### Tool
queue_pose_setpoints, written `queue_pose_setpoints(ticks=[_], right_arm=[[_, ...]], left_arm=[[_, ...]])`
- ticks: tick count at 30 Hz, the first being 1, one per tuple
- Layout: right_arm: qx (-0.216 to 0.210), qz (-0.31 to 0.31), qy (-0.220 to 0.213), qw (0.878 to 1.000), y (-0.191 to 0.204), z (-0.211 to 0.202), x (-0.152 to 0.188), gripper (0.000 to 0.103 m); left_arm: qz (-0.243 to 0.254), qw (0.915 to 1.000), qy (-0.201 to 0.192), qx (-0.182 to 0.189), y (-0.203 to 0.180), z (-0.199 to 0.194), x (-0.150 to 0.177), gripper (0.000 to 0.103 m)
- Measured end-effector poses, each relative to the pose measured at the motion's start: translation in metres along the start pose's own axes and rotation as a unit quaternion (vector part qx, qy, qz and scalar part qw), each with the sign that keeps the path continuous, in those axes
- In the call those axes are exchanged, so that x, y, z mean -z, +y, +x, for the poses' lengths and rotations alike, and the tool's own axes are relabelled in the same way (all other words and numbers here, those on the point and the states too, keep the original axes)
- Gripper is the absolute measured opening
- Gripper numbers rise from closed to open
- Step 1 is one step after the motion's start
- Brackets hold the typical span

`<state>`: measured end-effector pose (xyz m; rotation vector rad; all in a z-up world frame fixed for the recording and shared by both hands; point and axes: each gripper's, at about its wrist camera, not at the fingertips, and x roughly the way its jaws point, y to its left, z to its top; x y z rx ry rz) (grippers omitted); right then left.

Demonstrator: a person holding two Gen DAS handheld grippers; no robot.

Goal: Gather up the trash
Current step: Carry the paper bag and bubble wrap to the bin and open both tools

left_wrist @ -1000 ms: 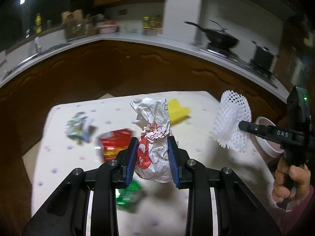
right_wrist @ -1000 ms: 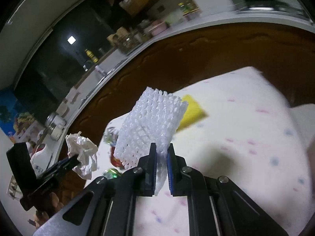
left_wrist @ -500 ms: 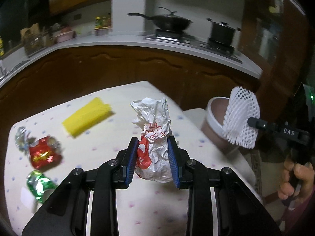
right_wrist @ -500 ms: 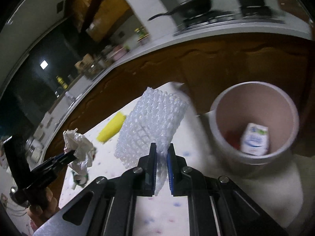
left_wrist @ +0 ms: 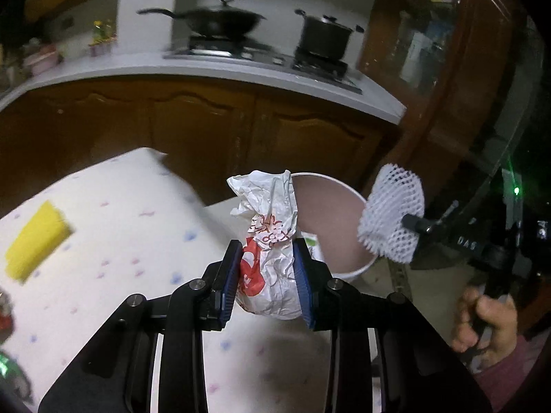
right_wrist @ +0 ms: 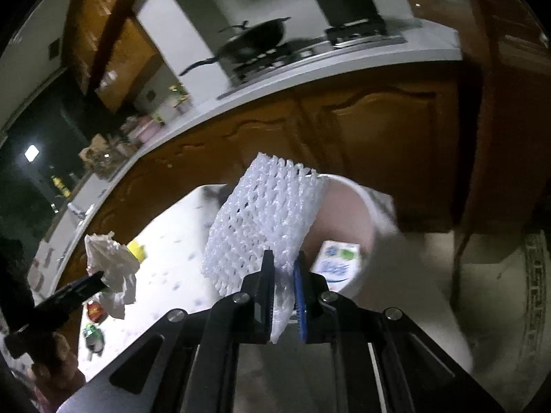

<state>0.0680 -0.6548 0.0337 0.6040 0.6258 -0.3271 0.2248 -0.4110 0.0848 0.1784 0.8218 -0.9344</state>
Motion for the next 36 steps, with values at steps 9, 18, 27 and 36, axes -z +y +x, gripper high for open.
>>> queue_pose_setpoints(ticks=[9,18,27,36], right_arm=[[0.018,-0.011,0.037,0.999,-0.026,0.038,-0.017,0.013],[0.039,-0.032,0.066,0.997,-0.031,0.062,-0.016,0.013],[0.018,-0.014,0.067,0.998,-0.042,0.062,-0.017,0.032],[0.012,0.018,0.034,0.999,-0.052,0.041,-0.023,0.035]], left_arm=[[0.006,0.9967,0.047,0.066,-0.027,0.094,-0.034,0.028],[0.02,0.9932,0.102,0.051,-0.033,0.153,-0.023,0.03],[0.008,0.9901,0.122,0.069,-0.025,0.158,-0.015,0.045],[-0.01,0.9916,0.105,0.075,-0.02,0.138,-0.015,0.053]])
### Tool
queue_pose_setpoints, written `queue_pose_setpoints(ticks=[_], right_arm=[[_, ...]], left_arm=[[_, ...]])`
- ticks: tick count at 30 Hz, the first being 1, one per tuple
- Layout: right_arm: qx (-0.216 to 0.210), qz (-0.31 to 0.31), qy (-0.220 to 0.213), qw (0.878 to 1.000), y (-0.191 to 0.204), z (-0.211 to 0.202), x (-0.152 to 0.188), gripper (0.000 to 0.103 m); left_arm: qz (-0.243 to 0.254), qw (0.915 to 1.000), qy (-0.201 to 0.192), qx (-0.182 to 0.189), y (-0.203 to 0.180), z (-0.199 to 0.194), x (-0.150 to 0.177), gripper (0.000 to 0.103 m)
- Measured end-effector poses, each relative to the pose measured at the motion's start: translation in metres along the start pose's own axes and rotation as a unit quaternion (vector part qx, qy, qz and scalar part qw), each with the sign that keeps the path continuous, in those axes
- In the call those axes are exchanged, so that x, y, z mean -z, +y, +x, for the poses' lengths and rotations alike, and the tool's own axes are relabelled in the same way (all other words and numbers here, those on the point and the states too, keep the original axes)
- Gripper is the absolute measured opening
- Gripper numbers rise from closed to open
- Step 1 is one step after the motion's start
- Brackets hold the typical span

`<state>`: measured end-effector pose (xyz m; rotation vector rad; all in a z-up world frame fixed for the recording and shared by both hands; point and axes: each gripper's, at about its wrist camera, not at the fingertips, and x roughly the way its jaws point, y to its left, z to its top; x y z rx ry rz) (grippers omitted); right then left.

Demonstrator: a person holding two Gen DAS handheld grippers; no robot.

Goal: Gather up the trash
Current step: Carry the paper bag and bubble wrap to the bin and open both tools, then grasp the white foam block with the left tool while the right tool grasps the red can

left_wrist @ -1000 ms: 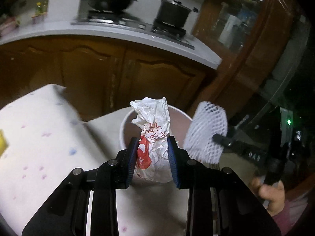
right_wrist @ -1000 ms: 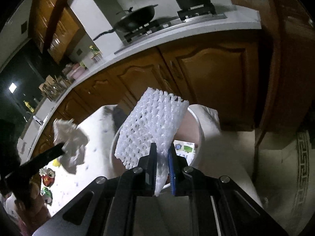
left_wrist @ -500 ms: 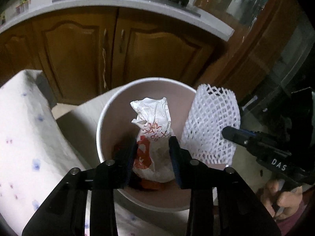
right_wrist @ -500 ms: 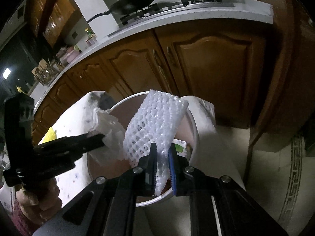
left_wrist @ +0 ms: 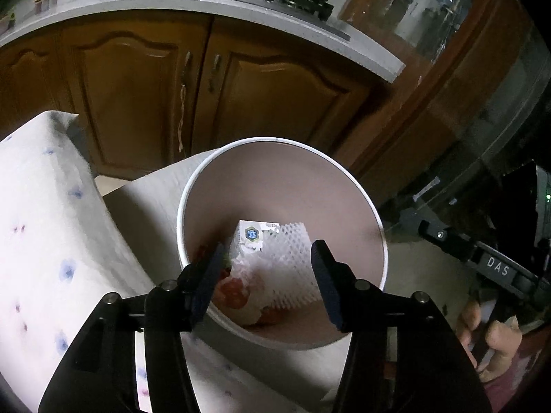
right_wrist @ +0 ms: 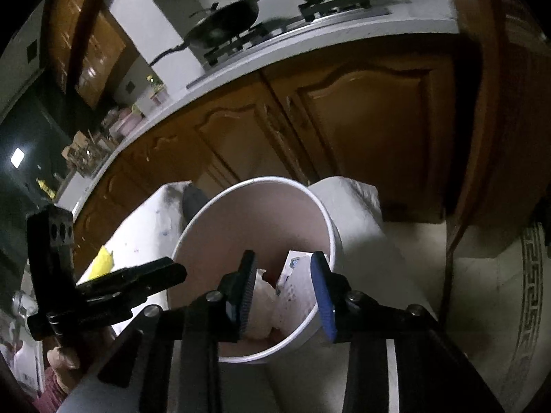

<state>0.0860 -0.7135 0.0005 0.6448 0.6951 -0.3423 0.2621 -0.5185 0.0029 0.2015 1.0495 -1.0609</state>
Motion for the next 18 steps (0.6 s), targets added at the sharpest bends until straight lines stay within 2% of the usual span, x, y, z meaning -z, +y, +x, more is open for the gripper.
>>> queue_pose_setpoints(ticks=[5,7,9,10,13,18], right_arm=[[-0.011,0.008,-0.014,1.0,0.003,-0.015,0.002,0.039],[-0.019,0.011,-0.022,1.0,0.006,-0.021,0.006,0.051],[-0.03,0.017,-0.027,0.999,0.01,-0.025,0.01,0.06],[-0.037,0.019,-0.029,0.999,0.013,-0.027,0.014,0.062],[-0.055,0.012,-0.028,0.998,0.029,-0.029,0.023,0.062],[-0.09,-0.011,-0.015,0.996,0.069,-0.027,0.043,0.062]], left_arm=[[0.0,0.9998,-0.019,-0.006,-0.001,-0.026,0.009,0.053],[-0.008,0.9994,-0.027,-0.018,0.004,-0.041,0.019,0.055],[-0.025,0.9987,-0.033,-0.029,0.014,-0.058,0.031,0.056],[-0.041,0.998,-0.039,-0.027,0.022,-0.071,0.041,0.056],[-0.065,0.9961,-0.051,-0.03,0.039,-0.097,0.065,0.056],[-0.09,0.9901,-0.087,-0.064,0.064,-0.155,0.115,0.056]])
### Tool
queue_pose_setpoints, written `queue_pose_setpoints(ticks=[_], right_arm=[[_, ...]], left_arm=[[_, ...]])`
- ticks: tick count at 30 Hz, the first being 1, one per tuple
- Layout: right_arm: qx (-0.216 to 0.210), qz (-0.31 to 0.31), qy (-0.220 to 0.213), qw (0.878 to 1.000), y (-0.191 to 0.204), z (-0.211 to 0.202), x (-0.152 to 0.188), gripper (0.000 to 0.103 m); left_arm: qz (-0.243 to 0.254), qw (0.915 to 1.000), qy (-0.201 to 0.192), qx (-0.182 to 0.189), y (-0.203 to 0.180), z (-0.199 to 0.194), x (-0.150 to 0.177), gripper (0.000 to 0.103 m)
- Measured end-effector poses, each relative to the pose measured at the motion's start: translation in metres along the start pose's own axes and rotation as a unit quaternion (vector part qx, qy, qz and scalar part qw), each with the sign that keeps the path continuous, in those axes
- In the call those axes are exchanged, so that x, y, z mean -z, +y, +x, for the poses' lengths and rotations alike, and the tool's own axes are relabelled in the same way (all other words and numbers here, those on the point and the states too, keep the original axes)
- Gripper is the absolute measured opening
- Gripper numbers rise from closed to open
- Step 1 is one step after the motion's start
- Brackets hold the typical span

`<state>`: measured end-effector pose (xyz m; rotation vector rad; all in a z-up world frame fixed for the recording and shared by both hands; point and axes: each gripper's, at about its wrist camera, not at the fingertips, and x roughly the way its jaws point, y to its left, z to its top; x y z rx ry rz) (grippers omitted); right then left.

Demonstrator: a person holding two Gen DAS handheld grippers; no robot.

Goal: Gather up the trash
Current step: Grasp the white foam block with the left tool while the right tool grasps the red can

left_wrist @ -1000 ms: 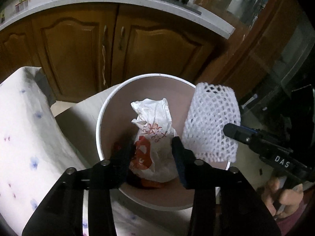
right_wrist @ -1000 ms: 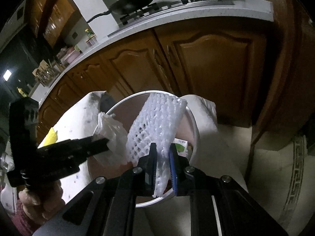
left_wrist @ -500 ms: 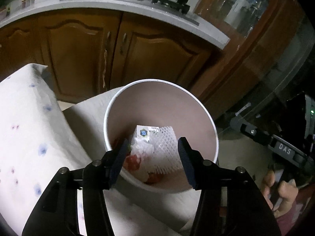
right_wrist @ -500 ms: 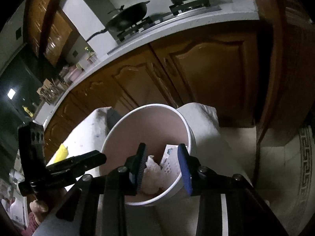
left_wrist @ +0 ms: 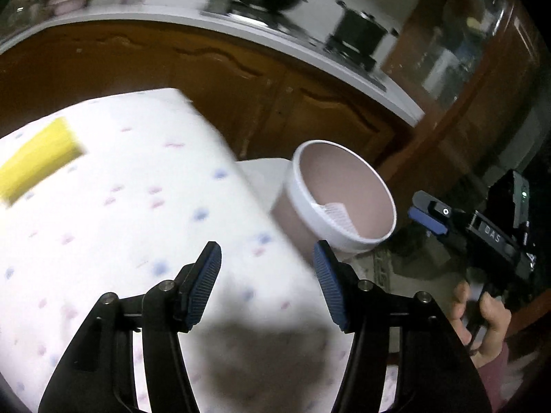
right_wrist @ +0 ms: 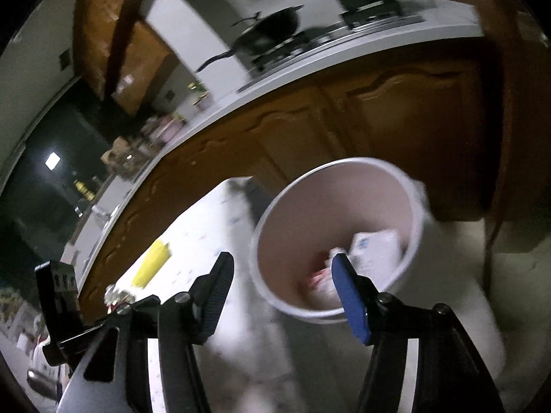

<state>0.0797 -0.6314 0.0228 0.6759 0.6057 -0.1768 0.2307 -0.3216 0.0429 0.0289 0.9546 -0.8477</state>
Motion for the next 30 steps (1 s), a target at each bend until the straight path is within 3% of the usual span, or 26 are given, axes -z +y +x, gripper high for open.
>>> queue_pose_setpoints(ticks=[9,14,19,23,26,30], right_arm=[[-0.065,-0.066,0.057,0.994,0.092,0.035,0.043,0.066],[-0.089,-0.101,0.088,0.987,0.142,0.056,0.07,0.066],[-0.112,-0.132,0.114,0.978,0.19,0.078,0.094,0.066],[-0.131,-0.155,0.133,0.97,0.226,0.095,0.111,0.066],[-0.139,-0.171,0.146,0.965,0.254,0.112,0.121,0.066],[-0.15,-0.198,0.161,0.955,0.294,0.136,0.133,0.066]], left_arm=[[-0.045,0.9965,-0.042,-0.057,0.078,-0.088,0.049,0.058],[-0.066,0.99,-0.066,-0.106,0.125,-0.135,0.074,0.059],[-0.104,0.9784,-0.088,-0.156,0.181,-0.181,0.099,0.063],[-0.12,0.9724,-0.087,-0.18,0.219,-0.201,0.114,0.066],[-0.116,0.9721,-0.076,-0.19,0.237,-0.204,0.121,0.075],[-0.113,0.9734,-0.054,-0.192,0.253,-0.198,0.126,0.075]])
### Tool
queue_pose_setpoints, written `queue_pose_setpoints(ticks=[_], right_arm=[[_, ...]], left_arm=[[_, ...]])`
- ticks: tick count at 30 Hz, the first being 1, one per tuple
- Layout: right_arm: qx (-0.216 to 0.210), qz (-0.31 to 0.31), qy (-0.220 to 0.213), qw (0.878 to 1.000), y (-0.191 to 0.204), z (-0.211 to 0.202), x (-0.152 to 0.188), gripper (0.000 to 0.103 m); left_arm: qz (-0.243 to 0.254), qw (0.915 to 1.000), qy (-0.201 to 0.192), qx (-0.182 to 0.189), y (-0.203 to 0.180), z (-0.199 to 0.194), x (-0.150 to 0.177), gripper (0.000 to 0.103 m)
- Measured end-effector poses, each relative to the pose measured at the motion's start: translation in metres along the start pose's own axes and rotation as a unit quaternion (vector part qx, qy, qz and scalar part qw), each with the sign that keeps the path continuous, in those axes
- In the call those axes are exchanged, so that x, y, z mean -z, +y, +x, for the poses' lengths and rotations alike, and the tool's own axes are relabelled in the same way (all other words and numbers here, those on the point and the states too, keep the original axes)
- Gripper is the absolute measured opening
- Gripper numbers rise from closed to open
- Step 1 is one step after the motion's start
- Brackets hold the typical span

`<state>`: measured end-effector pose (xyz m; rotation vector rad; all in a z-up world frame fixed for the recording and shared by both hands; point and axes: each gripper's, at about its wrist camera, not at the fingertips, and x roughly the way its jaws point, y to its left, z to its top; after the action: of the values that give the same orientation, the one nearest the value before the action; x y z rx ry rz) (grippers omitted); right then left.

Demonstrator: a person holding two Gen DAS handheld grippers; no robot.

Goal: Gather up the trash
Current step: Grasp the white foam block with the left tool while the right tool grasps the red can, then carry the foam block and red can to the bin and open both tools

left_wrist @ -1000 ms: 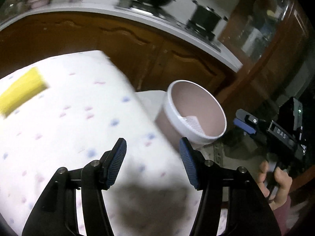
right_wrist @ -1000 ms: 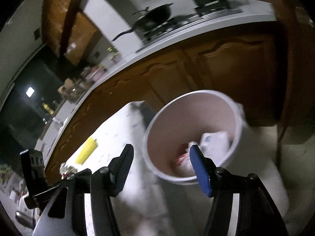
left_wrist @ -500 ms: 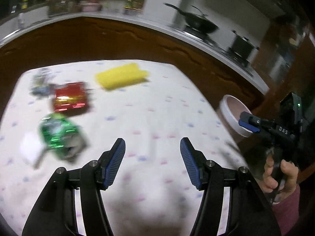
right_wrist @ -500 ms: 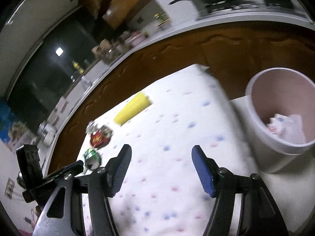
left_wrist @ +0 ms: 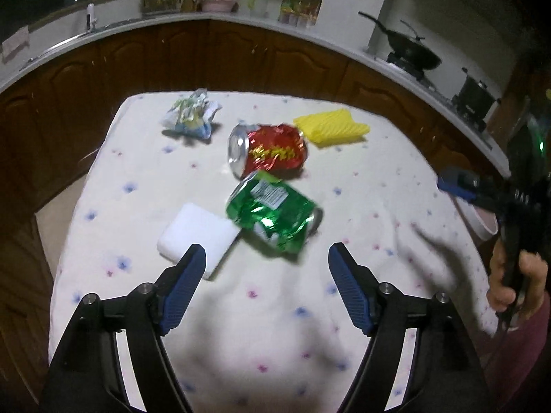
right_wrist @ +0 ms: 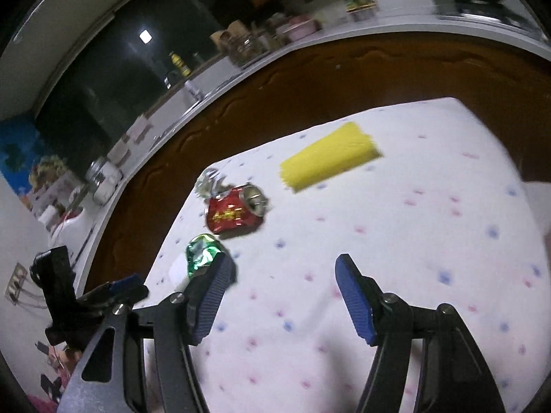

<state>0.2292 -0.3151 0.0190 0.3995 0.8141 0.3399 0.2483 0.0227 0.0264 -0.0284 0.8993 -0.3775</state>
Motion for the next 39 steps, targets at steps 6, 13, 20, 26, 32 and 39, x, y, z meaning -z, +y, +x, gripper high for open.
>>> queue_pose_setpoints(ticks=[6,13,20,26,32,39], right_arm=[[-0.005,-0.025,0.02,0.999,0.026,0.043,-0.016,0.066],[0.009,-0.04,0.034,0.999,0.041,0.091,-0.038,0.066],[0.029,-0.085,0.048,0.995,0.063,0.133,-0.052,0.066],[0.056,-0.118,0.061,0.99,0.073,0.16,-0.057,0.063],[0.073,-0.128,0.083,0.986,0.071,0.179,-0.054,0.024],[0.069,-0.113,0.068,0.989,0.063,0.169,-0.052,0.012]], left_arm=[[0.0,0.9998,0.003,-0.022,0.018,0.008,0.002,0.077],[-0.005,0.9984,0.024,-0.05,0.044,0.029,-0.001,0.081],[0.011,0.9974,0.042,-0.058,0.051,0.043,-0.002,0.083],[0.046,0.9951,0.062,-0.062,0.041,0.063,-0.001,0.087],[0.024,0.9957,0.061,-0.065,0.048,0.072,0.0,0.076],[0.006,0.9976,0.041,-0.056,0.055,0.062,-0.003,0.064]])
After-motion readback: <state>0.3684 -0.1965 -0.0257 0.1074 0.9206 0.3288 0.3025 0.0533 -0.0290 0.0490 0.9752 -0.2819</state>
